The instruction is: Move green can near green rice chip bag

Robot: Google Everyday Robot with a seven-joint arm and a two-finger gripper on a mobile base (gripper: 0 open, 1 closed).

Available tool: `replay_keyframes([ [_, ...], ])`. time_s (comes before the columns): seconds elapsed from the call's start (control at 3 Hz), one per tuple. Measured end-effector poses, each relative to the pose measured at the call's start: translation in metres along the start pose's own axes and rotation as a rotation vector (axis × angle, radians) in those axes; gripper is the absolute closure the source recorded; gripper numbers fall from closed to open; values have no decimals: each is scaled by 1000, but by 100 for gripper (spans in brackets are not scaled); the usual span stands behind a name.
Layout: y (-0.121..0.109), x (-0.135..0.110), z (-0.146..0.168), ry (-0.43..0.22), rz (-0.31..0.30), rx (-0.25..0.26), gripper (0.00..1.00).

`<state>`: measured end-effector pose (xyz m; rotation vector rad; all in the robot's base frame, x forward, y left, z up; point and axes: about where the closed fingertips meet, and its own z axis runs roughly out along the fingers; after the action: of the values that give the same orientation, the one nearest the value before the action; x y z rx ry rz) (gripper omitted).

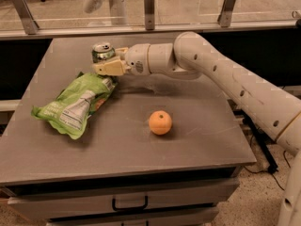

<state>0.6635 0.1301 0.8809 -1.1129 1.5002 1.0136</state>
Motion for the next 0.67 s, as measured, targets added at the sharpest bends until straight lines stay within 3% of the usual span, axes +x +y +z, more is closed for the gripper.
replay_keyframes([
  [0.33, 0, 0, 0, 0, 0, 0, 5],
  [0.67, -3, -6, -8, -4, 21, 38, 0],
])
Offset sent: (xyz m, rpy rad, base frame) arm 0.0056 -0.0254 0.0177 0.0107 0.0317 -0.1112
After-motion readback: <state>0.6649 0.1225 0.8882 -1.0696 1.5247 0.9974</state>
